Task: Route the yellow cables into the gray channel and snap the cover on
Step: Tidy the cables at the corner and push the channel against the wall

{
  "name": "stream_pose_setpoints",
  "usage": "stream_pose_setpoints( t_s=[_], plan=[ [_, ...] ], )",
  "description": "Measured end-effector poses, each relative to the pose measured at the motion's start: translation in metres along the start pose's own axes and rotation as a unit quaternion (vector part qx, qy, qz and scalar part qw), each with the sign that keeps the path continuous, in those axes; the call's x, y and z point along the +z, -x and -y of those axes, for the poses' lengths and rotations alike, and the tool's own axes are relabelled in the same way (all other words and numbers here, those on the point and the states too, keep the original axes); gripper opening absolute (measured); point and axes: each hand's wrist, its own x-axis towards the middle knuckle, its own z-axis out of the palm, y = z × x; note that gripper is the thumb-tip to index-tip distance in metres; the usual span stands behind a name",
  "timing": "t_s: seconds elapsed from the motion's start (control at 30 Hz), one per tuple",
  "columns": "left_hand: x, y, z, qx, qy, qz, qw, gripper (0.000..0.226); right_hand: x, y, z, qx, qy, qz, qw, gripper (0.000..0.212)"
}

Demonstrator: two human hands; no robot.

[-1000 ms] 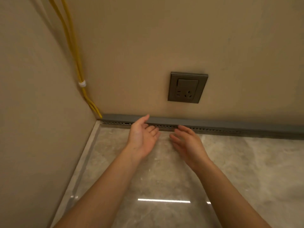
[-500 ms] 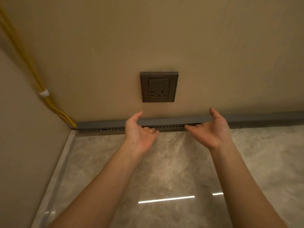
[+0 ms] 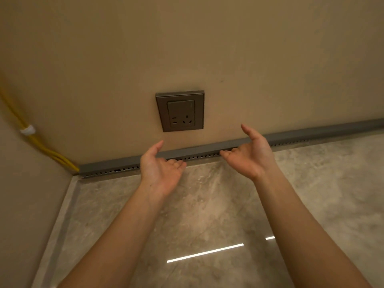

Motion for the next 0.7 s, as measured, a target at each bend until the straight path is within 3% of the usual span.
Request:
stream_pose_setpoints(
  t_s=[0.3, 0.4, 0.53, 0.7],
  plan=[
    [0.017, 0.006, 0.045, 0.023, -0.026, -0.018, 0.999, 0.08, 0.002, 0.009, 0.004, 0.035, 0.019, 0.002, 0.999, 0.089],
    [0.032, -0.003, 0.075, 0.004, -0.03, -0.006, 1.0, 0.075, -0.002, 0.008, 0.005, 0.084, 0.052, 0.019, 0.995, 0.083],
    [0.056, -0.02, 0.117, -0.018, -0.012, 0.012, 1.0, 0.061, -0.023, 0.008, 0.04, 0.17, 0.043, 0.036, 0.984, 0.089],
    [0.083, -0.024, 0.158, -0.042, -0.018, 0.021, 0.999, 0.061, -0.058, 0.019, 0.092, 0.167, 0.034, 0.012, 0.985, 0.081]
  ],
)
